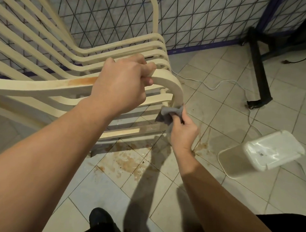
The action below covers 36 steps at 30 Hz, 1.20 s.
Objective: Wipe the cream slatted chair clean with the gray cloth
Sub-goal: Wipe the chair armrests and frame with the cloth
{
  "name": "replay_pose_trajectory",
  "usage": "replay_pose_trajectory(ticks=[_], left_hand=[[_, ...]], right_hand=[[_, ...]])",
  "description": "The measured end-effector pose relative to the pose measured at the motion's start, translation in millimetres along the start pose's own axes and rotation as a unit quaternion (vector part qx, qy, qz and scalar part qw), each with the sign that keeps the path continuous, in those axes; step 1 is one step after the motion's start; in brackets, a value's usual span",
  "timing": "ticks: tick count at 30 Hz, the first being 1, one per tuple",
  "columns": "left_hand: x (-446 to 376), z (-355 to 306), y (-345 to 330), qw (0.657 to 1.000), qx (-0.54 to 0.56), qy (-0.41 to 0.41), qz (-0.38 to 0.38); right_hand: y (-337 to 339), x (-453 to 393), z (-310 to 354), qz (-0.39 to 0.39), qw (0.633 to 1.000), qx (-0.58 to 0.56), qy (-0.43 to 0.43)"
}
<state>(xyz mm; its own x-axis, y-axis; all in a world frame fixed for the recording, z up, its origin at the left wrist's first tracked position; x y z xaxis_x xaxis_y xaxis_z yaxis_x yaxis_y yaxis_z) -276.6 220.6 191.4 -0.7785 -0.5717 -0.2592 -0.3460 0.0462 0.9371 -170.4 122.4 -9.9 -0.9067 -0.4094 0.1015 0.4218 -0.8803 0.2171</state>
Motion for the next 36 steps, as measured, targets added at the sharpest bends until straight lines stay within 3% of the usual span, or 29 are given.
replay_pose_trajectory(ticks=[3, 8, 13, 22, 31, 36], left_hand=[[-1, -1, 0, 1.000, 0.000, 0.008, 0.002], [0, -3, 1, 1.000, -0.006, 0.020, 0.012], [-1, -3, 1, 0.999, -0.003, 0.030, 0.014], [1, -6, 2, 0.999, -0.002, 0.035, 0.012], [2, -3, -3, 1.000, 0.004, 0.018, -0.017], [2, 2, -2, 1.000, 0.014, 0.008, -0.022]], right_hand=[[7, -8, 9, -0.009, 0.999, -0.033, 0.037], [12, -4, -29, 0.150, 0.984, 0.068, -0.069], [20, -8, -4, 0.132, 0.989, -0.020, -0.056], [29, -22, 63, 0.063, 0.987, -0.086, 0.120], [5, -20, -52, 0.140, 0.987, 0.027, -0.069], [-3, -21, -80, 0.137, 0.985, 0.067, -0.078]])
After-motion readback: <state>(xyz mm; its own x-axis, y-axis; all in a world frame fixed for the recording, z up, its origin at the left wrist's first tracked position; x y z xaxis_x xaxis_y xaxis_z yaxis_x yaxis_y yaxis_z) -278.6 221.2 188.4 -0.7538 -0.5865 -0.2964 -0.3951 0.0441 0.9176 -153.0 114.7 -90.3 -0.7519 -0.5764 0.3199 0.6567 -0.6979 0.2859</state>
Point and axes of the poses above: each hand's wrist, its own x-axis away from the middle knuckle, its own y-axis out of the back of the hand, z = x × y, the point moved 1 cm from there along -x, towards the middle knuckle, and after that the axes turned 9 degrees about x, right-handed, at the moved point
